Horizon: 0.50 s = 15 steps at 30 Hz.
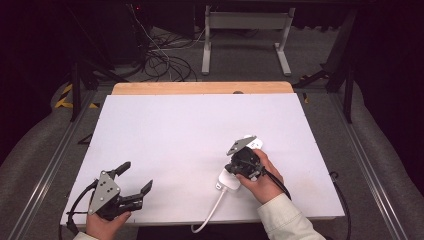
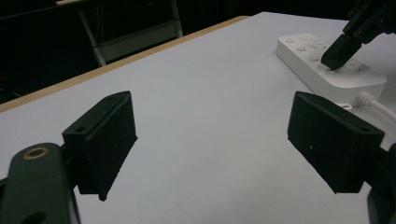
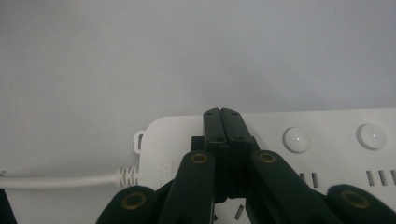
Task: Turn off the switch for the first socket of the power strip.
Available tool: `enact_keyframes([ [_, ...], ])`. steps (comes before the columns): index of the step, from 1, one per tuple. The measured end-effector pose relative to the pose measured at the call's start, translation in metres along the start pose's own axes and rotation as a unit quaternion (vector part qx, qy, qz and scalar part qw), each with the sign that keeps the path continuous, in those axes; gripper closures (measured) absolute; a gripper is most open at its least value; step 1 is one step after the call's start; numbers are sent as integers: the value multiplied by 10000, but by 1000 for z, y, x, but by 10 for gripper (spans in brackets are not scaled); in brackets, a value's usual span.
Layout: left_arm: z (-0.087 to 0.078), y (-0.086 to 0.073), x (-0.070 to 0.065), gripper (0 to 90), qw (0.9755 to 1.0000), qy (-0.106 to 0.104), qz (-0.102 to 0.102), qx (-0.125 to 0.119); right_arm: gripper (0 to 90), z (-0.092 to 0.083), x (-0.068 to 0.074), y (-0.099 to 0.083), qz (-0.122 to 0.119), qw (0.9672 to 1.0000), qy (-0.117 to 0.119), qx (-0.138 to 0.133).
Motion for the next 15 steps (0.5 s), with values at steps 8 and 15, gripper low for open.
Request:
enact_keyframes([
  [8,0,0,0,157,10000,1,4,5,900,1,0,0,-4,10000,-30,-24],
  [15,0,0,0,157,10000,8,32,9,900,2,0,-1,1,10000,-18,-25],
])
Point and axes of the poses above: each handheld gripper's, and its own axes: z roughly forward along the jaws, y roughly out of its top, x roughly to its left, the point moved 8 cm from there along z, roughly forward along the jaws
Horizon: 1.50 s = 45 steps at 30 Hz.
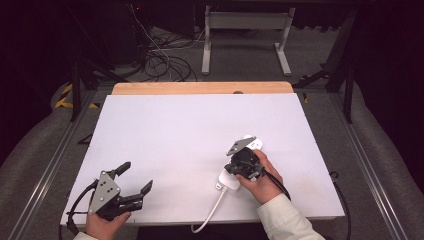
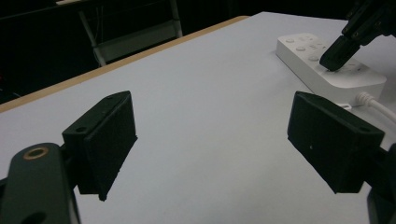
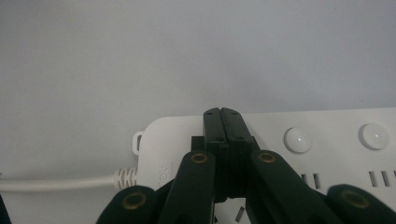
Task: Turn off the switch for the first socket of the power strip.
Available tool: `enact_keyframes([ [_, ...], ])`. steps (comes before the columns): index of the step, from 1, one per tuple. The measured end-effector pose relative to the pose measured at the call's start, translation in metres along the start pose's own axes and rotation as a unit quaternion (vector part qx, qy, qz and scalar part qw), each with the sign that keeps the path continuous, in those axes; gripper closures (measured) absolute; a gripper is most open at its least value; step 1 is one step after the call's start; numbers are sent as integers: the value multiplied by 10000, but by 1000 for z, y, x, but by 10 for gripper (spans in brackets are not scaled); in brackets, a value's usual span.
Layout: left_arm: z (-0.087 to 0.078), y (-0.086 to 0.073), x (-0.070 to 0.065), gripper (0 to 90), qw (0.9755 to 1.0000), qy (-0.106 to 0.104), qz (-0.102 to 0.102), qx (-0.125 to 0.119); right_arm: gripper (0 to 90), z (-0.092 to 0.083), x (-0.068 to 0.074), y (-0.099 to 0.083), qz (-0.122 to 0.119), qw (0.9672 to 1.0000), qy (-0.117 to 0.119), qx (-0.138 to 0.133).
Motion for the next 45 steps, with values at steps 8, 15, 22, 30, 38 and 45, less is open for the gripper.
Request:
enact_keyframes([
  [8,0,0,-1,157,10000,-2,-18,0,900,1,1,-1,-28,10000,-59,11],
  [15,0,0,0,157,10000,14,5,3,900,1,1,-2,41,10000,-65,-50],
  [22,0,0,-1,157,10000,6,-17,-2,900,1,1,-3,32,9999,-44,-95],
  [30,0,0,-1,157,10000,11,-18,-2,900,1,1,-3,93,9999,-51,-131],
  [38,0,0,0,157,10000,34,17,7,900,2,2,-3,70,9999,-64,-126],
  [45,0,1,-1,157,10000,34,0,-7,900,3,3,-2,29,9998,-128,-168],
])
Point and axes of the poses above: each handheld gripper's, and its own axes: z roughly forward along the jaws, y roughly out of its top, x roughly to its left, the point moved 8 cm from there along z, roughly forward along the jaws
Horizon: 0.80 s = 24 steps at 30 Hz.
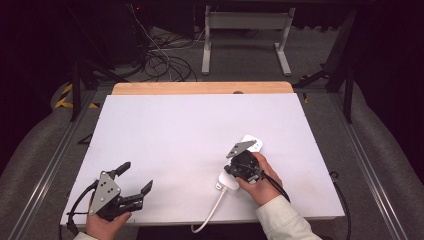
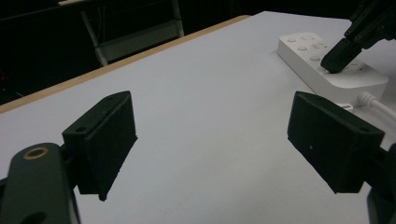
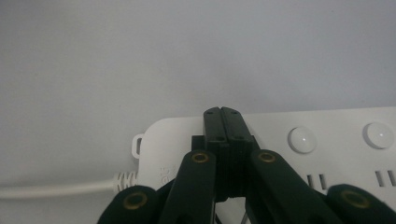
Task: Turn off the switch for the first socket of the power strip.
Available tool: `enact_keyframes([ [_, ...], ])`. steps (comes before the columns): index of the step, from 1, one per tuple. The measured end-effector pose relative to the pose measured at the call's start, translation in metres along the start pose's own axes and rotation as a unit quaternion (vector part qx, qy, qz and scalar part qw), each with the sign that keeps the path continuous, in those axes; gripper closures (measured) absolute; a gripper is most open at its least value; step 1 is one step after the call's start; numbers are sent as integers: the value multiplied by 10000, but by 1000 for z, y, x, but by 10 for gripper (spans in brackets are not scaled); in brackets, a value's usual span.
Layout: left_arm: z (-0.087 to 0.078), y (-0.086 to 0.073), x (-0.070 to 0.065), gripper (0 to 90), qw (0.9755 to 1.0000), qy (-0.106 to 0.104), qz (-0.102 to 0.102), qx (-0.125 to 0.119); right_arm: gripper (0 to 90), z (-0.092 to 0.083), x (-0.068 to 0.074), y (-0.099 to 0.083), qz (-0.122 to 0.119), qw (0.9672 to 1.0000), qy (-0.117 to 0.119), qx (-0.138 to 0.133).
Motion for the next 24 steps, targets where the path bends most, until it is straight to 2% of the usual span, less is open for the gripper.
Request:
enact_keyframes([
  [3,0,0,0,157,10000,-9,-21,-12,900,-6,1,6,-83,9998,-81,-175],
  [4,0,0,1,157,10000,-10,-20,-6,900,-15,2,11,-86,9991,-81,-396],
  [6,0,0,2,157,10000,-8,-9,-5,900,-21,3,14,-63,9987,-88,-495],
  [7,1,0,1,157,10000,-18,-57,-8,900,-21,3,14,-63,9987,-88,-495],
  [24,1,0,1,157,10000,-22,-38,-13,900,-38,10,20,-136,9967,141,-793],
])
Point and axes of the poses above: each handheld gripper's, and its own axes: z roughly forward along the jaws, y roughly out of its top, x roughly to its left, the point moved 8 cm from there along z, roughly forward along the jaws
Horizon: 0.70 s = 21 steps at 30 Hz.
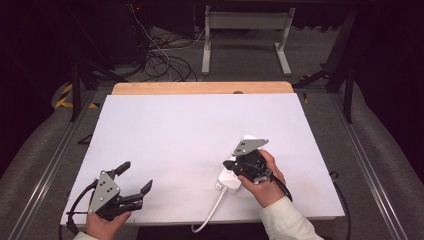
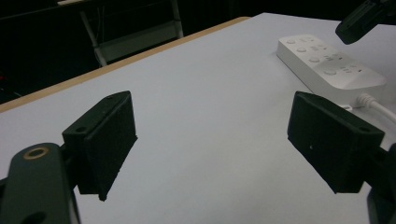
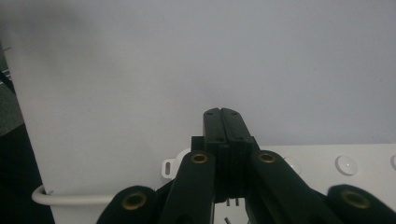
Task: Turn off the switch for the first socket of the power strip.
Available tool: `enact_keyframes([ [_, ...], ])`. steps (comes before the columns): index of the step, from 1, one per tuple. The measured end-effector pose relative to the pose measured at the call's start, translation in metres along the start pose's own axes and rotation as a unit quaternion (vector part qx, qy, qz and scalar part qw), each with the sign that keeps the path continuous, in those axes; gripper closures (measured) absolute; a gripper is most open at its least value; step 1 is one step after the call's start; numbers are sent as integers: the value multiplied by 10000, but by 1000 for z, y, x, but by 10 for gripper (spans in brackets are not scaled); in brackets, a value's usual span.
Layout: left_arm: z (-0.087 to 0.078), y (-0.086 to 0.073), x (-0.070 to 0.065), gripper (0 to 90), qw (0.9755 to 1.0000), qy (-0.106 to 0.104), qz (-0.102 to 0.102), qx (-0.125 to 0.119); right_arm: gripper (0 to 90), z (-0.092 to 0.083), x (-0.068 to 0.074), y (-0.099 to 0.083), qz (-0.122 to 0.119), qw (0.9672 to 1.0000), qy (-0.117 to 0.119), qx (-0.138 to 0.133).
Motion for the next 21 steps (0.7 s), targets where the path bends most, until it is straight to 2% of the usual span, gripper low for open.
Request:
enact_keyframes([
  [1,0,0,0,157,10000,2,0,-1,900,-1,0,0,-23,10000,34,-16],
  [5,0,0,1,157,10000,9,25,8,669,-3,1,3,-33,10000,15,-90],
  [9,0,0,0,157,10000,4,-4,5,522,-5,-1,4,-54,9999,-97,-127],
  [15,-1,0,0,157,10000,9,-11,-3,433,-10,-3,6,3,9996,-154,-241],
  [21,0,0,-1,157,10000,0,1,7,408,-17,-4,8,-42,9991,-175,-384],
])
Point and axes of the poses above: each handheld gripper's, and its own axes: z roughly forward along the jaws, y roughly out of its top, x roughly to its left, the point moved 8 cm from there along z, roughly forward along the jaws
